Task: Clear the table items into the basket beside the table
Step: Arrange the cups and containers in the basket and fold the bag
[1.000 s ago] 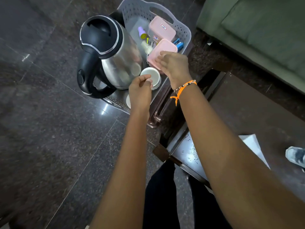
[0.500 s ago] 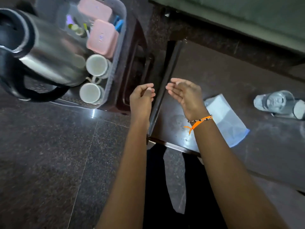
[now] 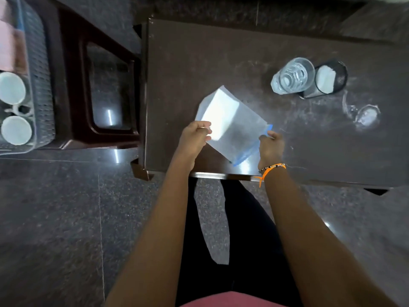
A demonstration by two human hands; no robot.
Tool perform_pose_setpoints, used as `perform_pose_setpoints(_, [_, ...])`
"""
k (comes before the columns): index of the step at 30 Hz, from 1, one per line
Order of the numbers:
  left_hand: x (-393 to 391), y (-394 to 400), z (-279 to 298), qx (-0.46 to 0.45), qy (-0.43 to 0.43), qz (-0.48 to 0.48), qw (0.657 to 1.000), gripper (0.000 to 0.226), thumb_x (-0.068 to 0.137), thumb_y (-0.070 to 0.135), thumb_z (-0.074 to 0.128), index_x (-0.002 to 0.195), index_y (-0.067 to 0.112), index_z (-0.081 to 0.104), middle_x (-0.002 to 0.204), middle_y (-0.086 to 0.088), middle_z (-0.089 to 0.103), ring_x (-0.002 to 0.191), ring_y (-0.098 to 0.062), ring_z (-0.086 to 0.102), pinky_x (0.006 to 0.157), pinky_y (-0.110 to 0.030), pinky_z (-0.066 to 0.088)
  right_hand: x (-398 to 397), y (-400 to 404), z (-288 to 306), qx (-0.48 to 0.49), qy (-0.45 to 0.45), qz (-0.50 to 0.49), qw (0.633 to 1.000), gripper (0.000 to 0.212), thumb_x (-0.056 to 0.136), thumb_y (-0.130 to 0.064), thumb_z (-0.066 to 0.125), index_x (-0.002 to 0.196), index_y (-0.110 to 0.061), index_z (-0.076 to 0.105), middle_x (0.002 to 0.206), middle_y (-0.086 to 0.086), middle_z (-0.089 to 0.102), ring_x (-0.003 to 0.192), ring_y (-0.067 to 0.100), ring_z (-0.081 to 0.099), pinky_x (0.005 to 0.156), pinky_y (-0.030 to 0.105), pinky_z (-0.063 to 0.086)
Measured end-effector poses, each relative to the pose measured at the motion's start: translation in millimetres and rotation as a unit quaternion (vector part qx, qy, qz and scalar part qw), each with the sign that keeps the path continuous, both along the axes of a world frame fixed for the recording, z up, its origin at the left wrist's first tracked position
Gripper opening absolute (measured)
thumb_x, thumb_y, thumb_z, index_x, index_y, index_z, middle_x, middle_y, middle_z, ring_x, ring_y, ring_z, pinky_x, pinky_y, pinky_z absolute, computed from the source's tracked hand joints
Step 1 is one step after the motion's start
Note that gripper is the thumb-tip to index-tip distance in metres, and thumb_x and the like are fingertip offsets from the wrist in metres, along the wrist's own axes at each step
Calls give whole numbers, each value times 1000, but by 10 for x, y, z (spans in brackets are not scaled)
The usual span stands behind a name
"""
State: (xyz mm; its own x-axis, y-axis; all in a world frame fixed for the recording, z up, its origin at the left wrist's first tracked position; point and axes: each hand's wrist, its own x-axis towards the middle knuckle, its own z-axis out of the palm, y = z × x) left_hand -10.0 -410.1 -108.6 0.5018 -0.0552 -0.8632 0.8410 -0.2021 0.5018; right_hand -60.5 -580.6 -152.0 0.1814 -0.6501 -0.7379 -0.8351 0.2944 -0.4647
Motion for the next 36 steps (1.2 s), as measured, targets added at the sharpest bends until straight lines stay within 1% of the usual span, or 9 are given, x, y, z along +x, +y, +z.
perform_pose_setpoints(4, [-184, -263, -121, 21, 20, -36, 999, 20, 93, 9, 46, 106, 15, 61, 107, -2, 59, 77, -4, 57, 65, -12, 45, -133, -211, -171, 109, 28, 1, 994, 40, 89, -6, 53, 124, -13, 34, 112, 6, 39, 89, 19, 47, 64, 21, 37])
perform_pose_setpoints(7, [-313, -383, -185, 46, 30, -49, 997, 21, 92, 8, 46, 106, 17, 59, 110, -5, 61, 78, -6, 59, 68, -15, 45, -74, -289, -120, 162, 24, 34, 986, 11, 90, -5, 53, 89, -16, 50, 98, 8, 49, 71, 17, 50, 55, 18, 38])
perform_pose_setpoints(10, [-456, -426, -231, 112, -29, -117, 986, 44, 85, -3, 45, 126, 14, 49, 127, -12, 54, 111, -25, 55, 92, -32, 44, -6, -370, -103, 203, 6, 53, 978, 27, 89, 0, 49, 66, -13, 50, 67, 6, 54, 59, 14, 50, 43, 12, 42])
perform_pose_setpoints(16, [-719, -473, -304, 317, -217, -388, 838, 107, 74, 4, 71, 150, 27, -2, 158, -6, 11, 146, -33, 10, 118, -49, 15, 219, -396, 97, 278, -55, 35, 958, 22, 93, 3, 47, 73, -3, 49, 69, 11, 51, 66, 17, 57, 63, 27, 52])
perform_pose_setpoints(21, [-703, -539, -348, 332, -284, -374, 818, 98, 77, 21, 69, 150, 27, 4, 159, -1, 16, 147, -31, 11, 117, -52, 12, 363, -408, 458, 341, -87, -11, 936, 28, 95, 3, 44, 69, -3, 48, 52, 8, 65, 42, 9, 66, 45, 16, 55])
perform_pose_setpoints(26, [-596, -582, -333, 221, -340, -295, 865, 66, 75, -3, 49, 138, 16, 46, 142, -6, 50, 135, -28, 40, 113, -40, 23, 409, -437, 776, 384, -144, -50, 911, 20, 97, -11, 49, 78, -4, 49, 62, 14, 68, 47, 14, 70, 55, 23, 60])
perform_pose_setpoints(29, [-549, -550, -223, 160, -290, -141, 933, 32, 81, -1, 55, 109, 5, 69, 110, -16, 70, 90, -11, 62, 82, -1, 37, 433, -584, 901, 311, -171, 77, 932, 26, 99, -26, 44, 83, -7, 52, 68, 10, 65, 51, 10, 70, 52, 18, 58])
perform_pose_setpoints(33, [-492, -433, -133, 62, -150, 4, 987, 19, 92, 19, 57, 103, 12, 71, 93, -6, 72, 82, -6, 63, 81, -22, 49, 438, -717, 886, 89, -248, 174, 949, 26, 96, -11, 43, 73, -16, 54, 63, 5, 58, 45, 4, 57, 46, 14, 48])
perform_pose_setpoints(36, [-492, -364, -60, 36, -112, 37, 992, 20, 94, 18, 54, 103, 11, 70, 78, 5, 67, 65, 5, 63, 64, -13, 50, 403, -653, 675, 78, -239, 132, 959, 15, 97, -14, 44, 86, -21, 49, 81, -2, 55, 62, 4, 49, 60, 15, 41])
